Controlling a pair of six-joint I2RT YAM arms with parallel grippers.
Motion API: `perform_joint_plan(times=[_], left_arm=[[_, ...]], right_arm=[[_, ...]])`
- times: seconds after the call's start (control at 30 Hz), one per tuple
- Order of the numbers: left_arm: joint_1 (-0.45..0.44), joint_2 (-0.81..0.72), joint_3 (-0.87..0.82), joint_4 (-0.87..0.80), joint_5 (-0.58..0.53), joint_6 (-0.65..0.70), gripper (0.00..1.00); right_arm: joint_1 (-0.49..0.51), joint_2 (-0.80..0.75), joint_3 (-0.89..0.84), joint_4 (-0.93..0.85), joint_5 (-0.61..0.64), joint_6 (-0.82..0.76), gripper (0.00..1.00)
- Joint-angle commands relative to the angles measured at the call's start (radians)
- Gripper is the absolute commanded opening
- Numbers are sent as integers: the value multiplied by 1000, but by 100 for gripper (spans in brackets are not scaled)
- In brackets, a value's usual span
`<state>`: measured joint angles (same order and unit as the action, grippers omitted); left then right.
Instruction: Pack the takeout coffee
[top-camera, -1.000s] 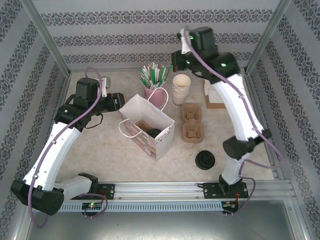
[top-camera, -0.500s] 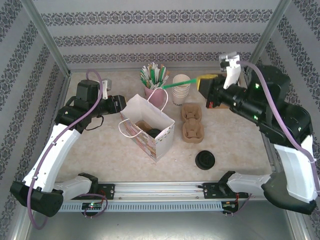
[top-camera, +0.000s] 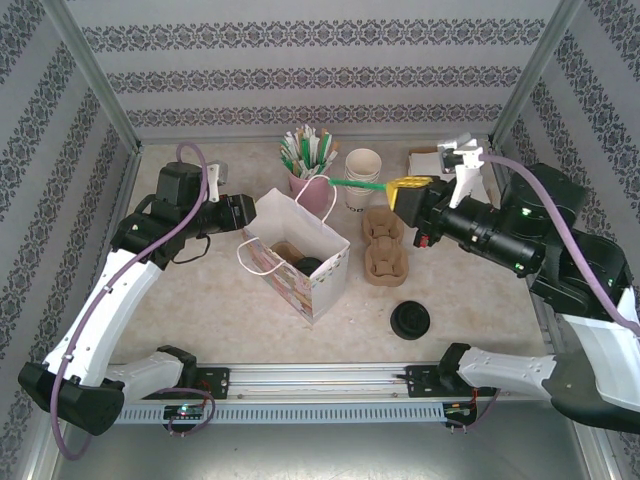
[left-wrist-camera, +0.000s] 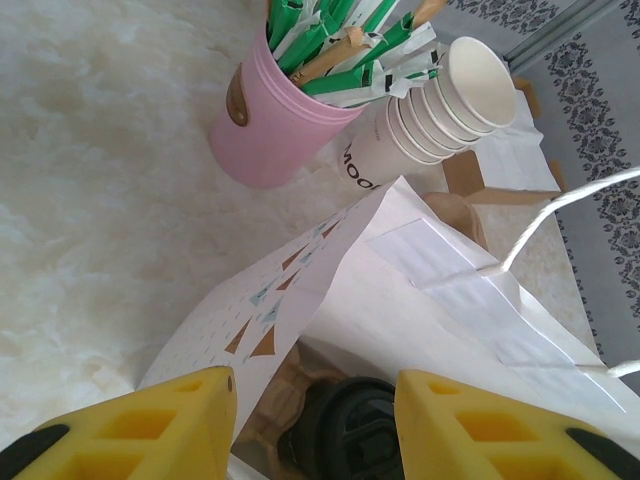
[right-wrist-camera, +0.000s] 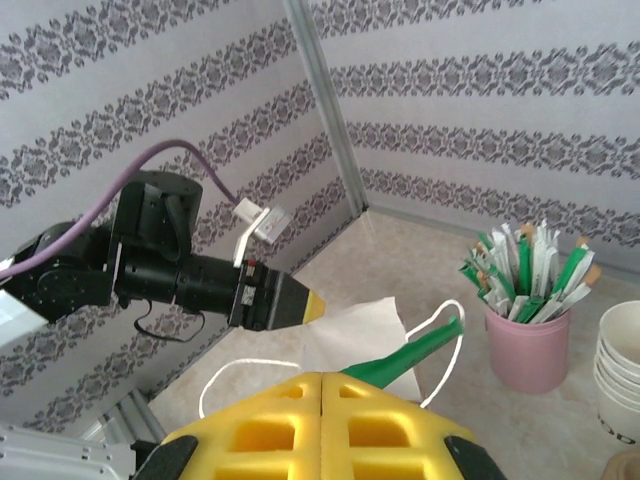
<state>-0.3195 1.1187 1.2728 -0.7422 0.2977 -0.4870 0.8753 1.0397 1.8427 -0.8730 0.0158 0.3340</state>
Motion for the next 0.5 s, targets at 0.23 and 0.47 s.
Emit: perform_joint_plan(times=[0.23, 0.47], left_arm=[[-15, -17, -9, -19, -30, -18, 47], [-19, -14, -10, -14, -27, -21, 47]], right_arm=[[8, -54, 12, 83, 0, -30, 0], [10, 27, -43, 125, -105, 10, 0]])
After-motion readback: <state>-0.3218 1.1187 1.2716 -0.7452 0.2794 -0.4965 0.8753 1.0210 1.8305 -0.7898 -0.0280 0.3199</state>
